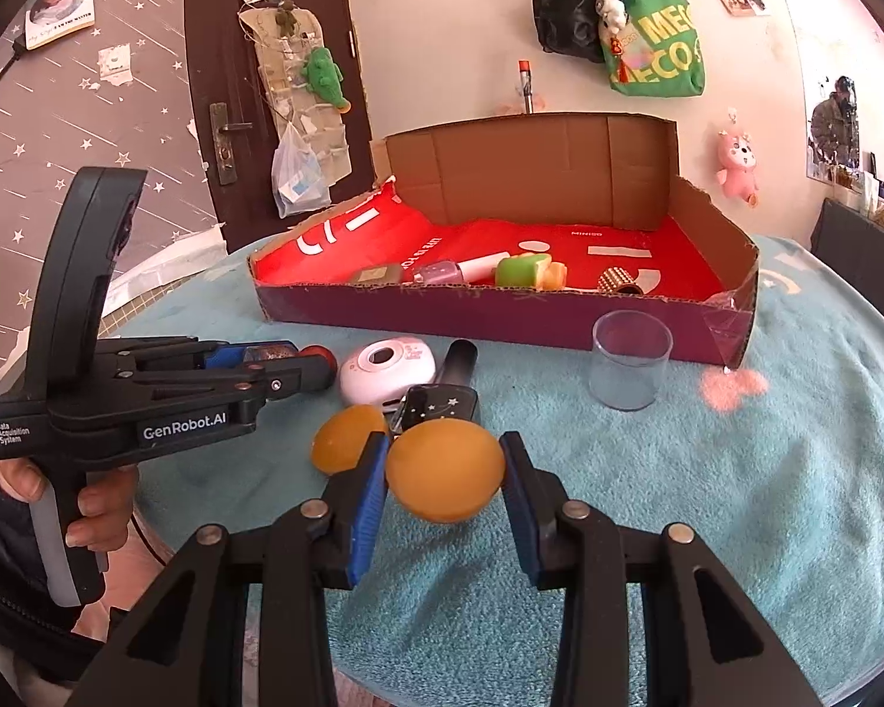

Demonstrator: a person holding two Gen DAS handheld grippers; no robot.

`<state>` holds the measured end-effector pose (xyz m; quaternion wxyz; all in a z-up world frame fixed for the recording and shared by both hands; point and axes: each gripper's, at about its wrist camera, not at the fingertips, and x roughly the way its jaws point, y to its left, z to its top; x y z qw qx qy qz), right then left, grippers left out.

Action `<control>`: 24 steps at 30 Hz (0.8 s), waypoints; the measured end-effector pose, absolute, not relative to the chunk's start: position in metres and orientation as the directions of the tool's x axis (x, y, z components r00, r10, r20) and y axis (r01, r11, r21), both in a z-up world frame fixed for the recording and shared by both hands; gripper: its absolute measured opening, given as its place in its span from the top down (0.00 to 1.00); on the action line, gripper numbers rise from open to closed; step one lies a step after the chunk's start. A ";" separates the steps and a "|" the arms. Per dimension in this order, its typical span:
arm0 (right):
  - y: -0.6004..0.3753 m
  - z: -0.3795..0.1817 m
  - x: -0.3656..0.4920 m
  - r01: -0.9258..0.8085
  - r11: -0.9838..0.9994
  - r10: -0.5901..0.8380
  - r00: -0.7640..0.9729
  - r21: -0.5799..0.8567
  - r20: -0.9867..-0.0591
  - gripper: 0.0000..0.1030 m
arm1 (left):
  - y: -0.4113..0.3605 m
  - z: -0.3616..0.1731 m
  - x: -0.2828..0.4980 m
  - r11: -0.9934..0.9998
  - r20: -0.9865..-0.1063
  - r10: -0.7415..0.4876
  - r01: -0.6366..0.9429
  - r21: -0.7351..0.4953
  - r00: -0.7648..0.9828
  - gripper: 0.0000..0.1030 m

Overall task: Organize rigid objects
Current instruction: 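Grasp the glitter bottle with the left tool while the right tool grasps an orange sponge, then carry the glitter bottle and orange sponge over the red box with both tools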

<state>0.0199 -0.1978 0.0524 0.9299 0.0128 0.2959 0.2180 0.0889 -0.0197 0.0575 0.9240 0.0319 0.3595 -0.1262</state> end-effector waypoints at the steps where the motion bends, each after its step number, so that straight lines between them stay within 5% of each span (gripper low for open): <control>1: -0.198 0.052 0.021 -0.396 0.905 0.412 0.730 0.153 -0.545 0.61 | -0.020 0.059 0.089 0.966 -0.670 -0.212 0.258 -0.031 0.711 0.72; 15: -0.203 0.074 0.037 -0.403 0.904 0.417 0.750 0.144 -0.513 0.61 | -0.017 0.080 0.100 0.965 -0.639 -0.223 0.259 -0.038 0.736 0.72; 24: -0.198 0.125 0.117 -0.398 0.913 0.378 0.747 0.088 -0.546 0.61 | -0.025 0.117 0.174 0.952 -0.624 -0.263 0.303 -0.044 0.736 0.72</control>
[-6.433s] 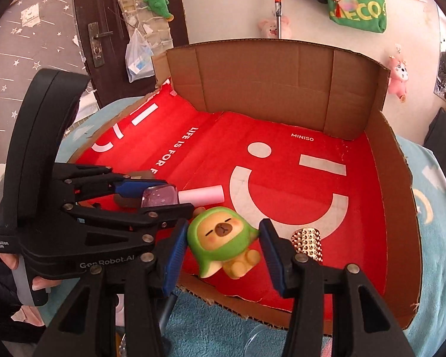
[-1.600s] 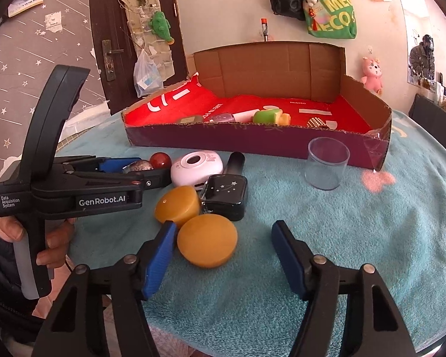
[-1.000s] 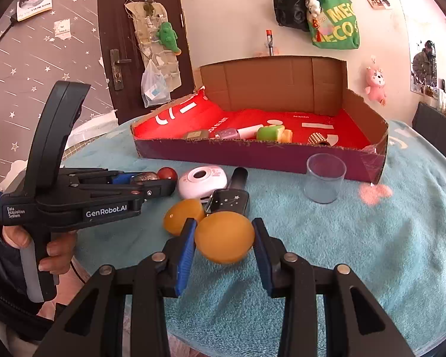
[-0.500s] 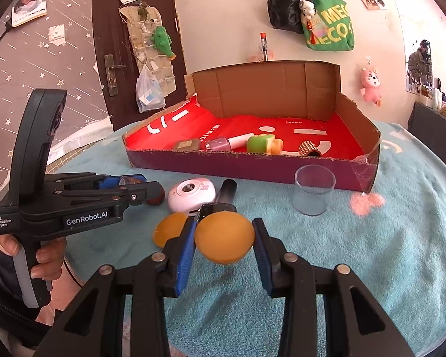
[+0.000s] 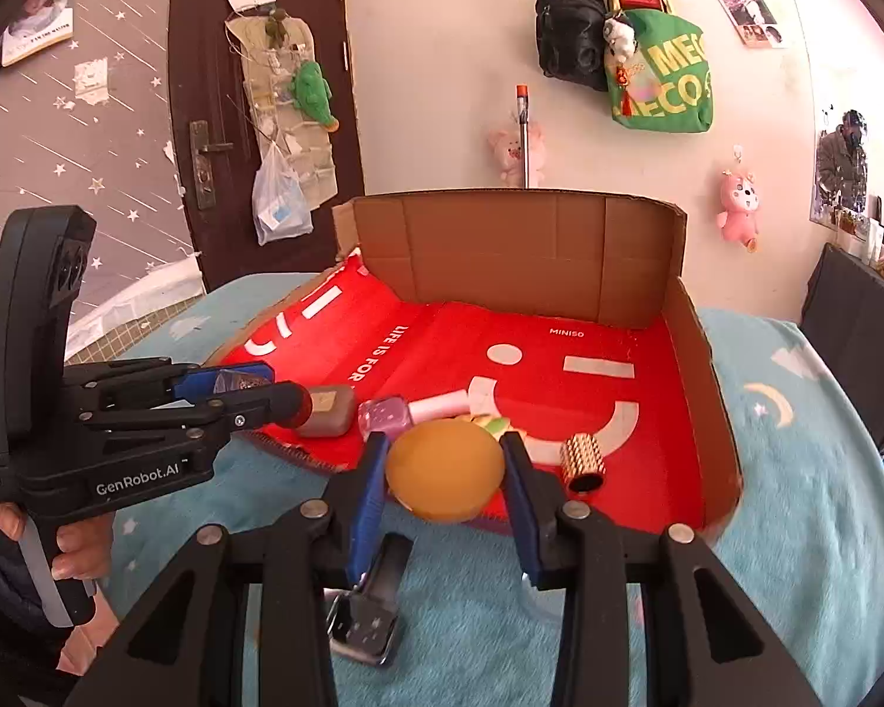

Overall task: Organize rigid objects
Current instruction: 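Carry the glitter bottle and orange sponge over the red box with both tools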

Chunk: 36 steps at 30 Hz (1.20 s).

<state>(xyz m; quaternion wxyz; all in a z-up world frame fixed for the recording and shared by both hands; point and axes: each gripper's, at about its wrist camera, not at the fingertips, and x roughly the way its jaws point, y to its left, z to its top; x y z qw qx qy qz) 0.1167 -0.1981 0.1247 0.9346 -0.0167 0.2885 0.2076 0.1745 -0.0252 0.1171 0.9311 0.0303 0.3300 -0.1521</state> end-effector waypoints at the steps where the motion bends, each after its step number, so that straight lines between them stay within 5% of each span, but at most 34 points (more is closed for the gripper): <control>1: -0.196 0.128 0.131 -0.391 0.916 0.369 0.743 0.085 -0.558 0.61 | -0.027 0.117 0.185 0.952 -0.635 -0.262 0.304 -0.045 0.727 0.72; 16: -0.184 0.101 0.254 -0.278 0.960 0.189 0.579 0.026 -0.793 0.61 | -0.045 0.081 0.292 0.961 -0.773 -0.182 0.276 -0.010 0.607 0.72; 36: -0.184 0.072 0.280 -0.285 0.958 0.162 0.471 0.024 -0.867 0.61 | -0.046 0.063 0.289 0.955 -0.831 -0.156 0.296 0.011 0.534 0.72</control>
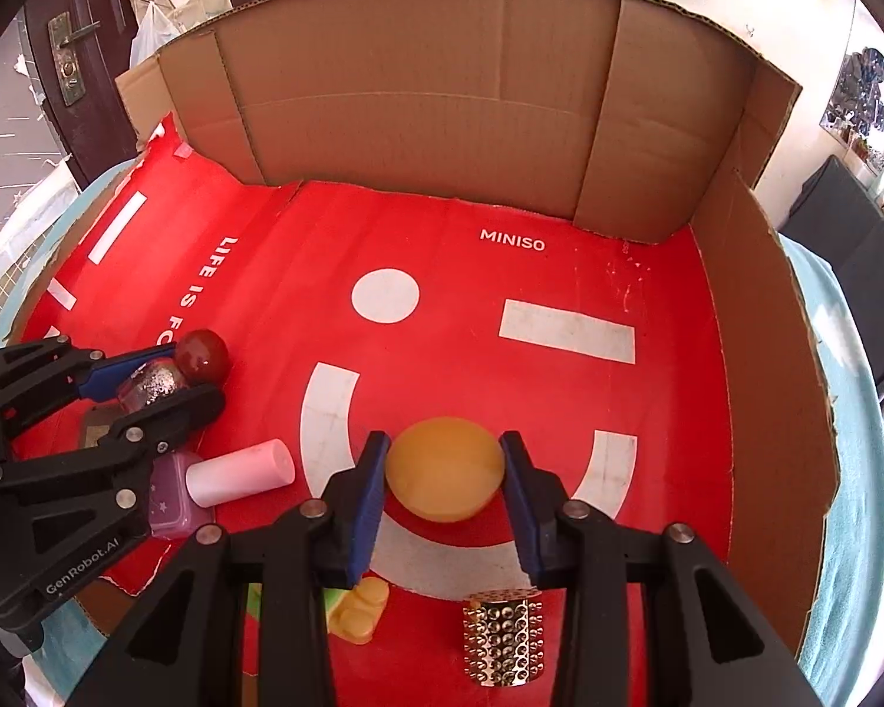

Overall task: Organize rigid objects
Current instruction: 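Carry the glitter bottle and orange sponge over the red box with both tools, then lower both held items into the box and open both tools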

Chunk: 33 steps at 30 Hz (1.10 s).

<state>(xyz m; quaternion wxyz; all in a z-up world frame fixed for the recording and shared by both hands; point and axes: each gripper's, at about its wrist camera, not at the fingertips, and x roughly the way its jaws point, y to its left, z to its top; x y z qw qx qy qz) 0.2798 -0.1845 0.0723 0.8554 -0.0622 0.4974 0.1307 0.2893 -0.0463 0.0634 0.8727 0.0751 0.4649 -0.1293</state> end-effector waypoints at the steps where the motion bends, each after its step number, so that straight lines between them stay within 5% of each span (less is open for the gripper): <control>1: -0.185 0.072 0.280 -0.287 0.958 0.163 0.470 0.024 -0.867 0.61 | -0.046 0.063 0.290 0.956 -0.831 -0.156 0.294 0.009 0.533 0.72; 14: -0.181 0.068 0.286 -0.281 0.960 0.143 0.468 0.007 -0.872 0.60 | -0.044 0.063 0.290 0.959 -0.829 -0.163 0.283 -0.006 0.535 0.72; 26: -0.185 0.078 0.282 -0.272 0.962 0.152 0.492 0.015 -0.857 0.48 | -0.035 0.078 0.281 0.959 -0.806 -0.224 0.273 -0.082 0.547 0.70; 27: -0.186 0.083 0.280 -0.268 0.963 0.150 0.503 0.012 -0.851 0.46 | -0.034 0.081 0.278 0.958 -0.798 -0.233 0.272 -0.091 0.555 0.67; 30: -0.193 0.101 0.268 -0.262 0.965 0.173 0.546 0.029 -0.820 0.43 | -0.032 0.096 0.265 0.957 -0.760 -0.254 0.268 -0.109 0.598 0.32; 33: -0.200 0.123 0.252 -0.260 0.965 0.189 0.596 0.035 -0.781 0.34 | -0.033 0.114 0.245 0.953 -0.701 -0.268 0.289 -0.093 0.660 0.32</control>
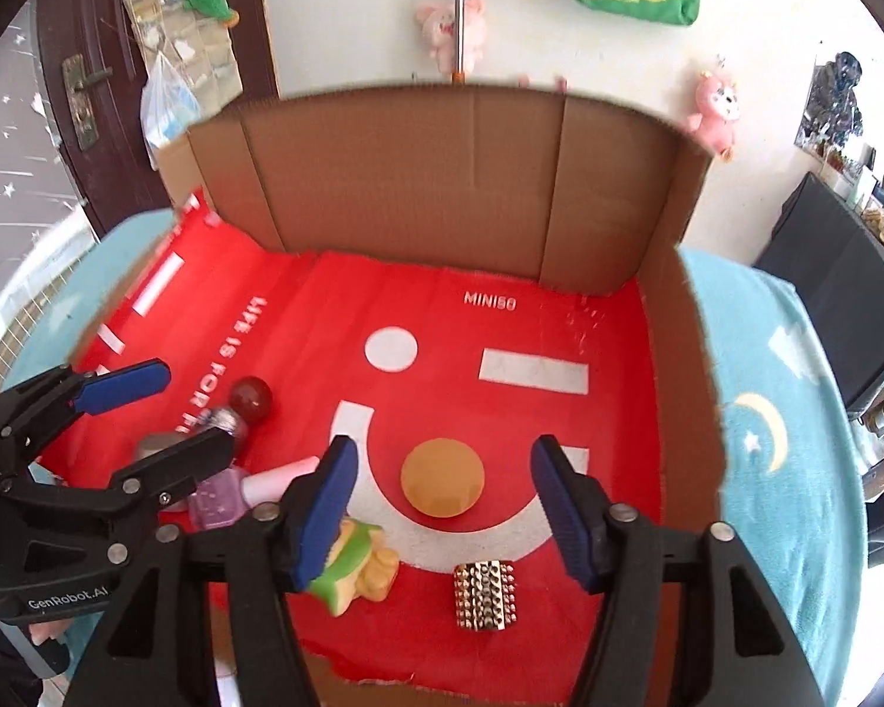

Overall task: Organize rigid objects
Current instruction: 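Lower both held items into the box and open both tools, then lift both tools out of the box toward the remaining items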

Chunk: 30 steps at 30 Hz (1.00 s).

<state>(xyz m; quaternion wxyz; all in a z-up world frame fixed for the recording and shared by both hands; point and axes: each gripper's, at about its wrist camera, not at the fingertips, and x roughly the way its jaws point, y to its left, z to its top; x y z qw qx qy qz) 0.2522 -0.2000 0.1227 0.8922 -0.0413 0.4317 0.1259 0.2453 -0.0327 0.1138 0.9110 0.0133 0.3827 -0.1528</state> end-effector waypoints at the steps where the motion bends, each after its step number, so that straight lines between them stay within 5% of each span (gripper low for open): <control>1: -0.201 0.129 0.246 -0.261 0.965 0.189 0.611 0.030 -0.768 0.32 | -0.034 0.120 0.239 0.955 -0.688 -0.259 0.286 -0.078 0.678 0.32; 12: -0.206 0.184 0.167 -0.286 0.958 0.224 0.742 0.005 -0.632 0.14 | -0.021 0.175 0.155 0.963 -0.507 -0.242 0.268 -0.022 0.827 0.24; 15: -0.204 0.194 0.142 -0.289 0.957 0.232 0.772 -0.001 -0.591 0.10 | -0.014 0.183 0.132 0.967 -0.467 -0.238 0.255 -0.027 0.852 0.11; 22: -0.200 0.209 0.086 -0.305 0.952 0.262 0.820 -0.001 -0.510 0.00 | 0.009 0.187 0.085 0.976 -0.387 -0.214 0.208 -0.056 0.897 0.10; 30: -0.209 0.184 0.034 -0.263 0.964 0.249 0.859 0.032 -0.447 0.00 | 0.020 0.150 0.054 0.990 -0.382 -0.142 0.134 -0.046 0.913 0.09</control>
